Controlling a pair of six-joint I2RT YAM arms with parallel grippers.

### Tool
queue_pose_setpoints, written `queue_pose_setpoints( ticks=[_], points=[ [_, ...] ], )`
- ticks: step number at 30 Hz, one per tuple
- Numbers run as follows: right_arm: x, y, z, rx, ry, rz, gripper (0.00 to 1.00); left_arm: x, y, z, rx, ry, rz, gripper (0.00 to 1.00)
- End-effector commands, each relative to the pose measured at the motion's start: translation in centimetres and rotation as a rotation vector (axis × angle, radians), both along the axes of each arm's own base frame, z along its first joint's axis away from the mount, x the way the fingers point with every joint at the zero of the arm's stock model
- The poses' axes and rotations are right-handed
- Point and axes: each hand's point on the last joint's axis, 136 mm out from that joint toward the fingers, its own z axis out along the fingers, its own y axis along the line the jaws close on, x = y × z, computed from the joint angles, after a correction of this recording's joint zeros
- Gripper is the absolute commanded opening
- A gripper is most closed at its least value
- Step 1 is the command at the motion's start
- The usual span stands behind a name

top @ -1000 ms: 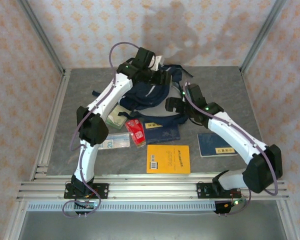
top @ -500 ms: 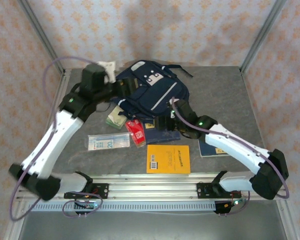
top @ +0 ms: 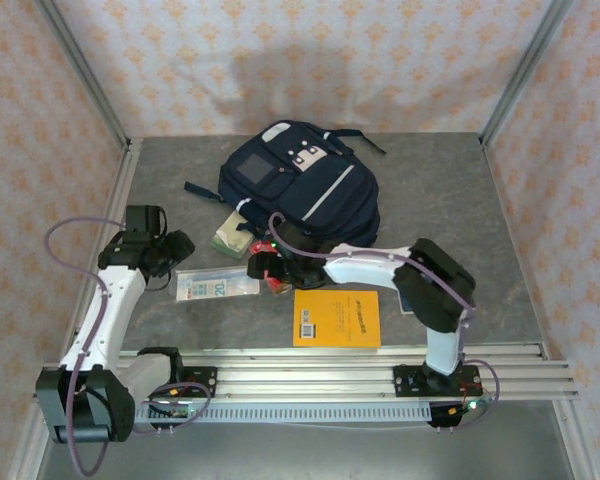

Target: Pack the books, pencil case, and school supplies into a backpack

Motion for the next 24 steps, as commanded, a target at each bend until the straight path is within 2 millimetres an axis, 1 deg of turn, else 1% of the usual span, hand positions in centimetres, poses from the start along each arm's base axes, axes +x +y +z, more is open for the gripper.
queue_pose_setpoints(
  ticks=[1,3,6,8,10,12,14,17,22,24],
  points=[
    [1.7,2.3,0.8,0.101,-0.004,-0.042,0.87,-2.0,2.0,-3.4,0.001,0.116,0.109,0.48],
    [1.5,3.1,0.0,0.115,0.015,-0.022,0.87,-2.0,2.4,-4.8,-0.056,0.113,0.146,0.43],
    [1.6,3.1,-1.3,0.106,0.02,-0.024,0.86,-1.3,2.8,-4.7,-0.072,0.094,0.161,0.34],
    [1.5,3.1,-2.2,0.122,0.018,-0.03,0.85,-1.2,2.9,-5.2,-0.079,0.102,0.178,0.26],
    [1.6,2.8,-2.8,0.106,0.001,-0.017,0.84,-1.6,2.9,-6.3,-0.082,0.13,0.197,0.19],
    [1.6,2.3,-3.0,0.077,-0.038,0.005,0.84,-2.2,3.4,-7.2,-0.063,0.164,0.223,0.12],
    [1.6,1.9,-2.6,0.071,-0.074,0.024,0.84,-2.8,4.0,-7.8,-0.038,0.192,0.249,0.08],
    [1.6,1.6,-1.4,0.051,-0.11,0.045,0.84,-3.6,4.5,-8.3,-0.013,0.221,0.28,0.04],
    [2.9,0.9,1.0,-0.024,-0.173,0.075,0.84,-5.3,4.9,-9.6,0.006,0.252,0.357,0.04],
    [3.5,0.8,1.2,-0.03,-0.167,0.107,0.84,-5.8,5.4,-10.0,0.031,0.268,0.381,0.04]
  ],
)
